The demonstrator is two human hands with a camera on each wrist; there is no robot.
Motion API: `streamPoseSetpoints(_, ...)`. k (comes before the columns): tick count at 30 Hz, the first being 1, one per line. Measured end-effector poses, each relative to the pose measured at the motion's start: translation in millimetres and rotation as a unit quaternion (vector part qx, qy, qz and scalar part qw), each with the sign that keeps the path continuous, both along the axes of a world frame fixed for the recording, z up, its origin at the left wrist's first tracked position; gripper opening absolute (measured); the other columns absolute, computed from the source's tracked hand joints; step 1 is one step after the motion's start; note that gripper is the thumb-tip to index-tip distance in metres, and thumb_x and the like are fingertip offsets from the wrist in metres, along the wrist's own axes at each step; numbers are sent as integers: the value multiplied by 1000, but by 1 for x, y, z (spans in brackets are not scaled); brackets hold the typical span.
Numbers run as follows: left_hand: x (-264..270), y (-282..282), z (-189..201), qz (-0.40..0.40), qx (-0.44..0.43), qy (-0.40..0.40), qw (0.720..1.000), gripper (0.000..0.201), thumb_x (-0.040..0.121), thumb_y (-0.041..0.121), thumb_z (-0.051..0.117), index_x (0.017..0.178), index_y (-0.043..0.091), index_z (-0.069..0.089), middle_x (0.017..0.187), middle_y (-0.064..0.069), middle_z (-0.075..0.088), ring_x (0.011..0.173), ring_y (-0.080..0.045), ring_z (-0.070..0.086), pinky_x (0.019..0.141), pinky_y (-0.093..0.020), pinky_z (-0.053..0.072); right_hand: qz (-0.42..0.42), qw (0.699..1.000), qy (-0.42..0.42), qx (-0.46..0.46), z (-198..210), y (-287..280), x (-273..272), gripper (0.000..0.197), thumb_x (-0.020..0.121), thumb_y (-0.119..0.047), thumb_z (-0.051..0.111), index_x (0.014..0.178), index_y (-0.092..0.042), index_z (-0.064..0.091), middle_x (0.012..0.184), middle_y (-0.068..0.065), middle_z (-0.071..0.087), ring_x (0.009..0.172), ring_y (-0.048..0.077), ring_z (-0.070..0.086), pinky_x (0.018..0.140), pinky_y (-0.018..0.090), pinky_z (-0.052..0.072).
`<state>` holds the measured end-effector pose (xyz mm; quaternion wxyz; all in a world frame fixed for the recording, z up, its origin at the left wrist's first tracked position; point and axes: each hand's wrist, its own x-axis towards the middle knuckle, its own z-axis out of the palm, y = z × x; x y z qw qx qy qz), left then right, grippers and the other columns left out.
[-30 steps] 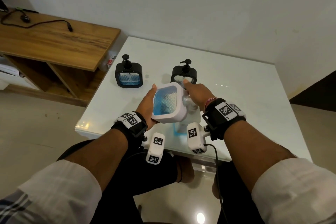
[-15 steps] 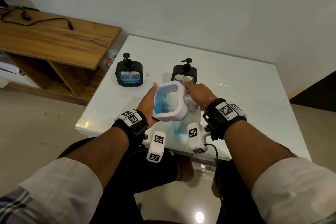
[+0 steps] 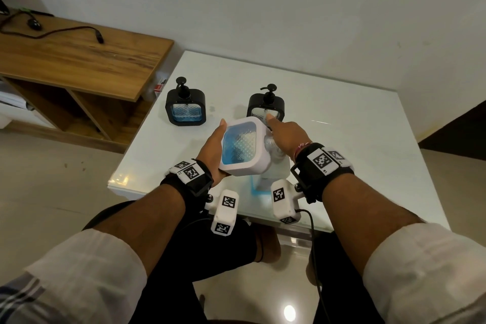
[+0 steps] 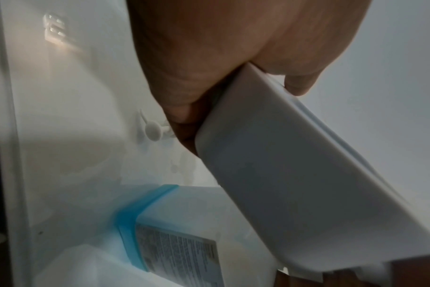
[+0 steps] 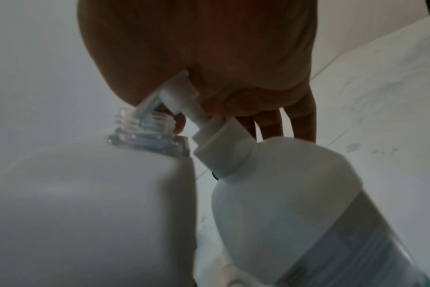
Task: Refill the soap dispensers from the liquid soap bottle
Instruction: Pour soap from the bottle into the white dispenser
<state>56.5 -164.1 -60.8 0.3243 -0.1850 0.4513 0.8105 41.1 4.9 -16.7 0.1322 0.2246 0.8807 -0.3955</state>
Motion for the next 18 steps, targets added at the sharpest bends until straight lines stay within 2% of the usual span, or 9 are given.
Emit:
streamPoseSetpoints(3, 1, 0, 3, 2, 1, 1, 1000, 51, 103, 64, 32, 119, 27, 64, 106, -7, 71, 95, -23, 67, 77, -39, 56, -10, 1000, 2, 2, -2, -1, 1, 61, 99, -52, 37, 129, -4, 57, 130, 16, 58, 117, 31, 54, 92, 32, 36)
streamPoseSetpoints(5, 1, -1, 1, 2, -6, 0, 1000, 52, 102, 65, 34, 124, 27, 63, 108, -7, 71, 95, -23, 68, 74, -39, 58, -8, 1000, 0, 12, -1, -3, 2, 60, 99, -52, 38, 130, -4, 57, 131, 16, 57, 118, 31, 53, 94, 32, 37)
streamPoseSetpoints(10, 7, -1, 2, 15, -3, -4, 1000, 53, 102, 64, 37, 123, 23, 65, 116, -11, 70, 99, -26, 68, 81, -42, 56, 17, 1000, -4, 20, -1, -2, 11, 67, 98, -58, 33, 126, -3, 59, 129, 18, 59, 116, 32, 55, 96, 35, 38)
streamPoseSetpoints(14, 8, -1, 3, 8, 0, 3, 1000, 53, 103, 63, 32, 120, 24, 65, 100, -7, 77, 95, -24, 69, 79, -40, 55, 10, 1000, 5, -4, 1, -1, 8, 69, 98, -59, 29, 125, -3, 61, 127, 17, 60, 114, 31, 56, 89, 31, 35)
streamPoseSetpoints(18, 6, 1, 2, 8, 2, -1, 1000, 51, 104, 62, 32, 113, 24, 65, 89, -5, 79, 88, -22, 71, 75, -39, 55, 3, 1000, 1, 5, 0, -2, 8, 66, 99, -56, 32, 126, -2, 59, 128, 18, 59, 115, 31, 55, 88, 32, 36)
